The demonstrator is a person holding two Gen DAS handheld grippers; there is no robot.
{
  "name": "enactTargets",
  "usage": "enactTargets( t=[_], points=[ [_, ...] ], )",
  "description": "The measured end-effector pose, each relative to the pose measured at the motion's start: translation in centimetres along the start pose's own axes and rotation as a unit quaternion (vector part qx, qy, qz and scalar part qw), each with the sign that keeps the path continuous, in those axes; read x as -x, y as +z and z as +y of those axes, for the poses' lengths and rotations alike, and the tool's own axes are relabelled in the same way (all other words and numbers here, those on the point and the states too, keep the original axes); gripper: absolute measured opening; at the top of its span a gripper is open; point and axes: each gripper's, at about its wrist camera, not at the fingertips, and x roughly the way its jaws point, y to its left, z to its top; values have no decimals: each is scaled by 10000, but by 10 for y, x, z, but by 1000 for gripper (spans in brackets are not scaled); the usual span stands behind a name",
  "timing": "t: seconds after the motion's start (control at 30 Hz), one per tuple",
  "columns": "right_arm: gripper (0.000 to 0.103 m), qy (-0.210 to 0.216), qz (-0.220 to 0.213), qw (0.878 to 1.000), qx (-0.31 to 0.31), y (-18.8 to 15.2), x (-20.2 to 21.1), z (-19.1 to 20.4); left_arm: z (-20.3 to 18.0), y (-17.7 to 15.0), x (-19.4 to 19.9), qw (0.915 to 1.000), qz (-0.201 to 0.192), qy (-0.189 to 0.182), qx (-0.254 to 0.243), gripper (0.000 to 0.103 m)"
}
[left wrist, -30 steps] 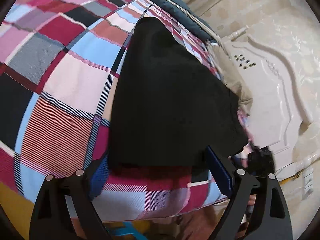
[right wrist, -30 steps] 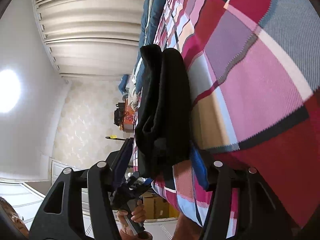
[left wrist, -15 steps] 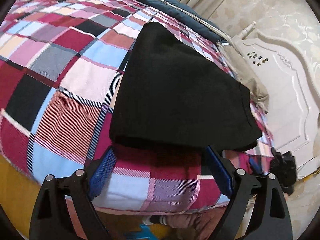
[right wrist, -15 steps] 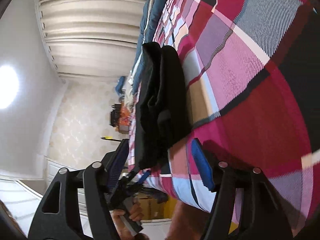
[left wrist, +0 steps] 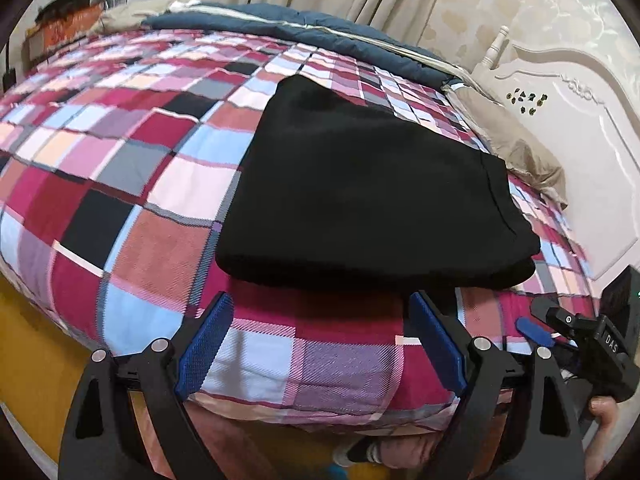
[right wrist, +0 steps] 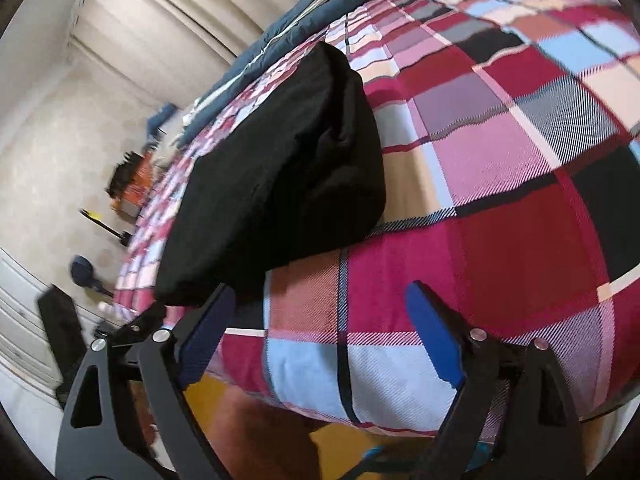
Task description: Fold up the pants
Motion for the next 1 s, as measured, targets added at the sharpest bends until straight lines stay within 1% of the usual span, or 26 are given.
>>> enactTargets(
  t=[0.07, 0.2, 0.33, 0.5, 0.6, 0.7, 1.0],
  points=[
    [87, -246, -36, 9995, 203, -2, -2, 6, -2, -2, 2, 9999, -47, 124, -53, 88],
    [90, -1021, -250, 9921, 690, -6, -2, 21, -4, -7, 1, 9995, -76, 278, -128, 88],
    [90, -1412, -376, 9849, 933, -10, -1, 27, -5, -11, 0, 9994, -95, 303, -165, 88],
    [90, -1595, -484, 9814, 956, -8, 1, 27, -4, -10, 1, 9995, -125, 259, -121, 88],
    [90, -1611, -519, 9813, 914, -7, 3, 26, -3, -9, 4, 9994, -223, 242, -74, 88],
    [91, -1619, -519, 9815, 881, -8, 5, 27, -4, -9, 5, 9995, -227, 205, -78, 88],
    [91, -1615, -496, 9817, 873, -10, 7, 27, -12, -10, 4, 9987, -247, 276, -346, 88]
  ],
)
